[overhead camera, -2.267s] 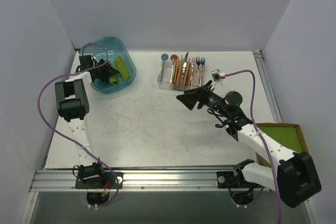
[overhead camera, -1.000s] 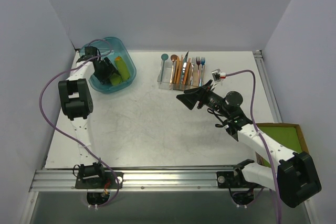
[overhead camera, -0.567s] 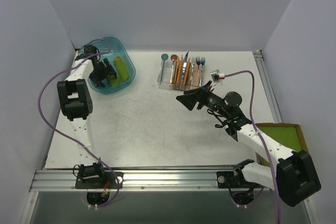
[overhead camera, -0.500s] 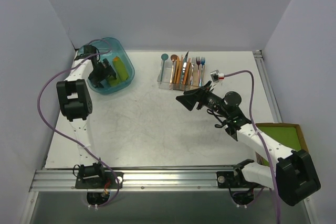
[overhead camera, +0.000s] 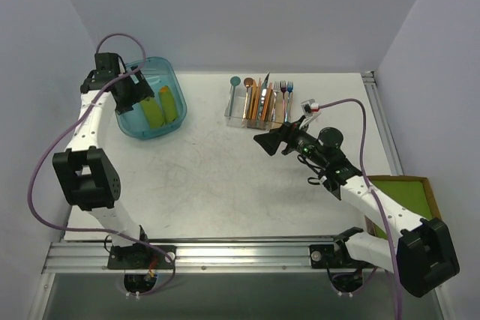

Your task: Place the utensils on the paper napkin and roll it up

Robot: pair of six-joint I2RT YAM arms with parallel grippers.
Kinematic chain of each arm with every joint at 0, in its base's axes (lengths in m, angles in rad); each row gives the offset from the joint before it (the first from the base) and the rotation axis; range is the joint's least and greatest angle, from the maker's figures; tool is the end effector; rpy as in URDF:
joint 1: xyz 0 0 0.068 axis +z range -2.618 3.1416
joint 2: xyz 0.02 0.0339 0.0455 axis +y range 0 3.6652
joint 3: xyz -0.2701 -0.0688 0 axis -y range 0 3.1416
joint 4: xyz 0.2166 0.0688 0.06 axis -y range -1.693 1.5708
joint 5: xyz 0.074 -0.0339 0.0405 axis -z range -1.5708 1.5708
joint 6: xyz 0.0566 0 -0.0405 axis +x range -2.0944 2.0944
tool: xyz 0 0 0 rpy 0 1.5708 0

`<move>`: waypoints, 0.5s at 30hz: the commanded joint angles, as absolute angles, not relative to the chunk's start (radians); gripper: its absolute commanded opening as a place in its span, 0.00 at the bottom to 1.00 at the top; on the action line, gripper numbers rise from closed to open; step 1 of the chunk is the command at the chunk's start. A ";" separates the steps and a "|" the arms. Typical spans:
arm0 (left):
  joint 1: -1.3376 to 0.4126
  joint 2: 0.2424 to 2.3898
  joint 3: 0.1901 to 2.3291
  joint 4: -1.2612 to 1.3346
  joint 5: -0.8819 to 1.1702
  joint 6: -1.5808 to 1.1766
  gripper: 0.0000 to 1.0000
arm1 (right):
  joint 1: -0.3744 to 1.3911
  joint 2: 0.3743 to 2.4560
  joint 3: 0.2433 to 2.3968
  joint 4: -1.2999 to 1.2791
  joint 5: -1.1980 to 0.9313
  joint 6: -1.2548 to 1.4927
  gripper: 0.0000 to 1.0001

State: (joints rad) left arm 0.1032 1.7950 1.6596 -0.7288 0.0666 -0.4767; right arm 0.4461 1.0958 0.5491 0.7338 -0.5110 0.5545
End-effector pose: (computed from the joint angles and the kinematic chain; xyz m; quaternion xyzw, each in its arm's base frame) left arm 0.3858 0.0362 0.3078 -0.2571 0.9019 -0.0949 0.3340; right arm 0.1991 0.1259 0.3153 -0.1609 0.6269 0.4989 0.5764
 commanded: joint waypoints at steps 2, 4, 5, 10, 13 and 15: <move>0.091 1.613 1.574 -0.689 0.121 -0.426 0.94 | 0.451 1.057 0.629 0.643 -0.437 0.459 0.89; 0.087 1.480 1.444 -0.628 0.176 -0.428 0.94 | 0.449 1.045 0.647 0.594 -0.408 0.433 0.88; 0.084 1.430 1.399 -0.605 0.181 -0.446 0.94 | 0.448 1.036 0.647 0.559 -0.394 0.422 0.88; 0.032 1.075 1.007 -0.379 0.259 -0.529 0.94 | 0.439 0.964 0.650 0.454 -0.325 0.396 0.87; -0.027 0.883 0.797 -0.244 0.273 -0.603 0.94 | 0.439 0.892 0.624 0.419 -0.305 0.380 0.87; -0.046 0.745 0.712 -0.194 0.249 -0.641 0.94 | 0.437 0.823 0.583 0.411 -0.276 0.374 0.87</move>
